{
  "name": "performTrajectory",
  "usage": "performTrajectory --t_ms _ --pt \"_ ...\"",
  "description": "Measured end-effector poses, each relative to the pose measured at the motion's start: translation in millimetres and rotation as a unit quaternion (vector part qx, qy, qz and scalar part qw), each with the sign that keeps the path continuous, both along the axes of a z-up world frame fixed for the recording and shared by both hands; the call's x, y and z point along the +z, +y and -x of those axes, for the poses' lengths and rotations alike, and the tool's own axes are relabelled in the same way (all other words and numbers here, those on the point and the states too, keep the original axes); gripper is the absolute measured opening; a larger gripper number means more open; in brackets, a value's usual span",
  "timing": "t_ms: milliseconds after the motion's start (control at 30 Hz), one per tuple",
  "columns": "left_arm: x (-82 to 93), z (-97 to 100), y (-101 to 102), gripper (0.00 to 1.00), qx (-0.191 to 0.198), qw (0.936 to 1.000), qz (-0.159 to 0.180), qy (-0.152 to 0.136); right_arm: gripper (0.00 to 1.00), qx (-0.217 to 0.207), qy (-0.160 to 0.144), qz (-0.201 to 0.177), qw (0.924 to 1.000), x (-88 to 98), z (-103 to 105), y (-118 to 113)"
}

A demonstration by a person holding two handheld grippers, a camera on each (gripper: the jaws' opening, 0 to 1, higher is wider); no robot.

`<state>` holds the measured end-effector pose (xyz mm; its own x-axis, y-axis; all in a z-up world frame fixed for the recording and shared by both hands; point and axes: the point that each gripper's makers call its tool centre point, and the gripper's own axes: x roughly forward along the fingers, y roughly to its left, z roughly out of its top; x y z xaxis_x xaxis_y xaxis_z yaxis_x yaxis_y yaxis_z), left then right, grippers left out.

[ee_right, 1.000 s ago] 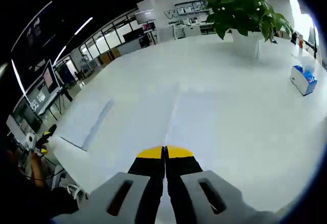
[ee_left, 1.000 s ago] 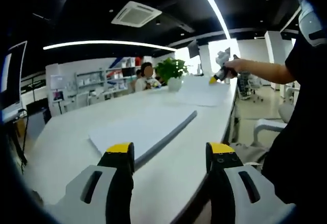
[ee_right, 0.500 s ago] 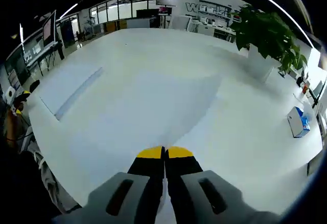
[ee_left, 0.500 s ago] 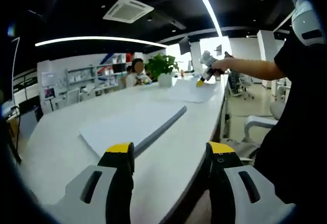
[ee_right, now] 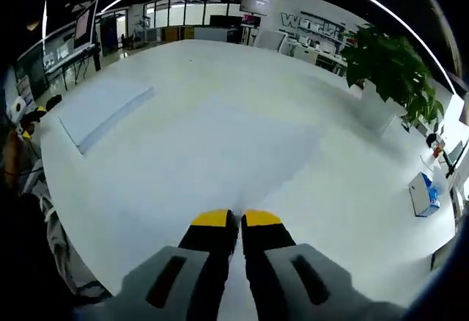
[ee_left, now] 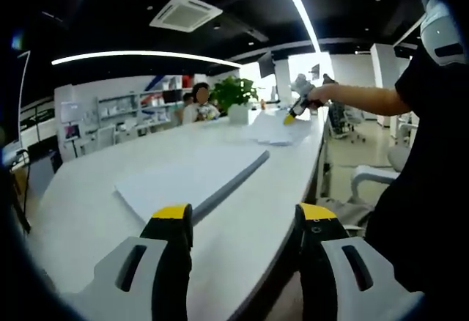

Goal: Grasp the top corner of one sheet in the document stack and pull a single sheet out from the document stack, separating that one sheet from the rest and lifting it clear until the single sheet is fully removed from the stack

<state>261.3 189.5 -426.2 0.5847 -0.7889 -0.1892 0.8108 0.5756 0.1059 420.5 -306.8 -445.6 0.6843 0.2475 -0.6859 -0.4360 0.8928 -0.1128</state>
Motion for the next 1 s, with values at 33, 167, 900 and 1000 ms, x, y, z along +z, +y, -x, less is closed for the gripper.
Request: performTrajectory --t_ms 33,167,900,1000 --pt "0.1 0.4 -1 0.56 -0.001 1.0 0.0 0.0 0.27 0.001 0.008 0.007 0.9999 -4.2 2 -3" --pt "-1.3 1.2 -2 0.56 -0.003 1.0 -0.001 0.001 0.33 -0.009 0.012 0.046 0.9988 -15.7 6 -17" --pt "-3.6 -1.6 -7 0.56 0.006 1.0 -0.001 0.007 0.39 -0.023 -0.094 -0.005 0.9952 3.1 44 19" --pt "-2.4 -7.6 -3 0.55 0.026 0.9996 0.009 0.009 0.4 -0.018 -0.127 -0.007 0.9918 12.5 54 33"
